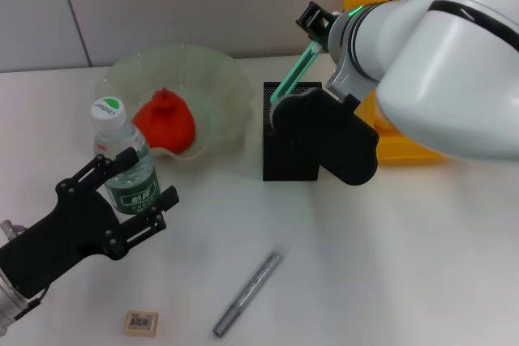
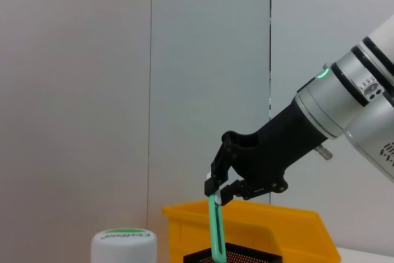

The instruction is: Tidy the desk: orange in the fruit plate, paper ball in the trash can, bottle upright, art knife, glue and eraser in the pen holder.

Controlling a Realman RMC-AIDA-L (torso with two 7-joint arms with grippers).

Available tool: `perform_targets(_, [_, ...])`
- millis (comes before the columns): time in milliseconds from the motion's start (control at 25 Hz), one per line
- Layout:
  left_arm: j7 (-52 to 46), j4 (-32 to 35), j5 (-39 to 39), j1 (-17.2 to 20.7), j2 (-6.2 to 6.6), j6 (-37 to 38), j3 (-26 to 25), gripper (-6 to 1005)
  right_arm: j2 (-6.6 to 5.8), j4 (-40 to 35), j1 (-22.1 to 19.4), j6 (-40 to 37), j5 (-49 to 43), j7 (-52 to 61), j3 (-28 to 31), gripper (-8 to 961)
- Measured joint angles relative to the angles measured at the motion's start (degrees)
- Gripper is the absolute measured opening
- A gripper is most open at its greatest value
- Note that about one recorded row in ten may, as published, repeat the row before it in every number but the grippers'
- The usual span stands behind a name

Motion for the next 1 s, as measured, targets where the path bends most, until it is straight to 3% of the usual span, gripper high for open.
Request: perform_targets(1000, [0.58, -0.07, -0.66, 0.39, 0.0, 0.18, 0.0, 808, -0.07, -0.05, -0.88, -1.1, -0.33, 0.16, -1.04, 294])
